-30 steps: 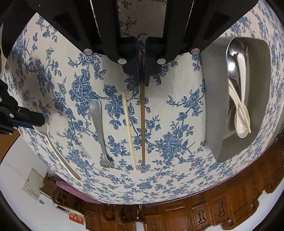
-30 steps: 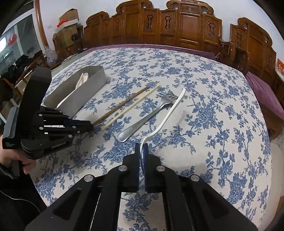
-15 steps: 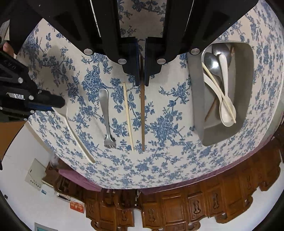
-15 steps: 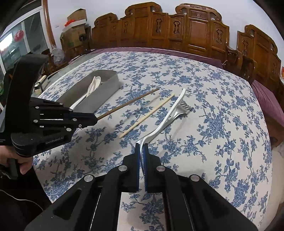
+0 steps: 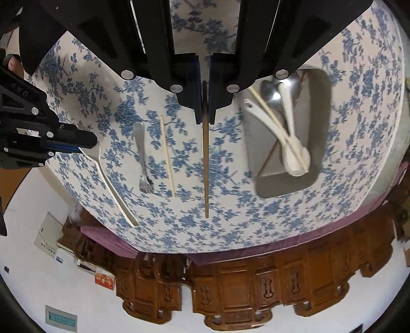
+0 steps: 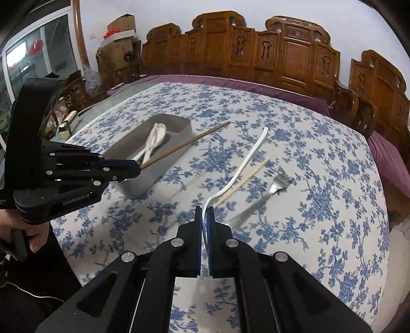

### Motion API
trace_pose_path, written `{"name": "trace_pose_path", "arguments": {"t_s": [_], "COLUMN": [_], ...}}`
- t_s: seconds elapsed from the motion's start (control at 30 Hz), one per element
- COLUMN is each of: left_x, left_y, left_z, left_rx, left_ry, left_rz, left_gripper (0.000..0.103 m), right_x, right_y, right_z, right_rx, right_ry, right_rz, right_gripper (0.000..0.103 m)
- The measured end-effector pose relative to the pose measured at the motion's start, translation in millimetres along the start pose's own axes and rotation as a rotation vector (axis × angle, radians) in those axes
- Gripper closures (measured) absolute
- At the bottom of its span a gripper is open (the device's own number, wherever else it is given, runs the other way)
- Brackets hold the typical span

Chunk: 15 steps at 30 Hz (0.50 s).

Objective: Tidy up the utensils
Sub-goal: 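Carry the dark chopstick with the left gripper and the white fork with the right over the tray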

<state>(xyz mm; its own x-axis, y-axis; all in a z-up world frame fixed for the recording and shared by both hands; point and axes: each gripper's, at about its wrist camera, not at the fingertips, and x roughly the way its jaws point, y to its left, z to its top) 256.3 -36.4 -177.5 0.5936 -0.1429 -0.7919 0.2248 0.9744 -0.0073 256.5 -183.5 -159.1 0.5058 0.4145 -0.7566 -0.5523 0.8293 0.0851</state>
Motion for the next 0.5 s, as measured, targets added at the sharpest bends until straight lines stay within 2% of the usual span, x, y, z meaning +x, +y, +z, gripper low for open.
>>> {"name": "trace_pose_path", "arguments": {"t_s": [0.5], "left_x": [-19.7], "left_y": [75.1], "left_z": [-20.4], "left_rx": [-0.097], "left_ry": [-0.012], "left_rz": [0.073], "left_gripper": [0.100], "right_x": [17.7], "right_y": [61.2], "right_z": [28.2], "right_rx": [-0.059], "right_ry": [0.000], "right_rz": [0.056], "right_gripper": [0.099]}}
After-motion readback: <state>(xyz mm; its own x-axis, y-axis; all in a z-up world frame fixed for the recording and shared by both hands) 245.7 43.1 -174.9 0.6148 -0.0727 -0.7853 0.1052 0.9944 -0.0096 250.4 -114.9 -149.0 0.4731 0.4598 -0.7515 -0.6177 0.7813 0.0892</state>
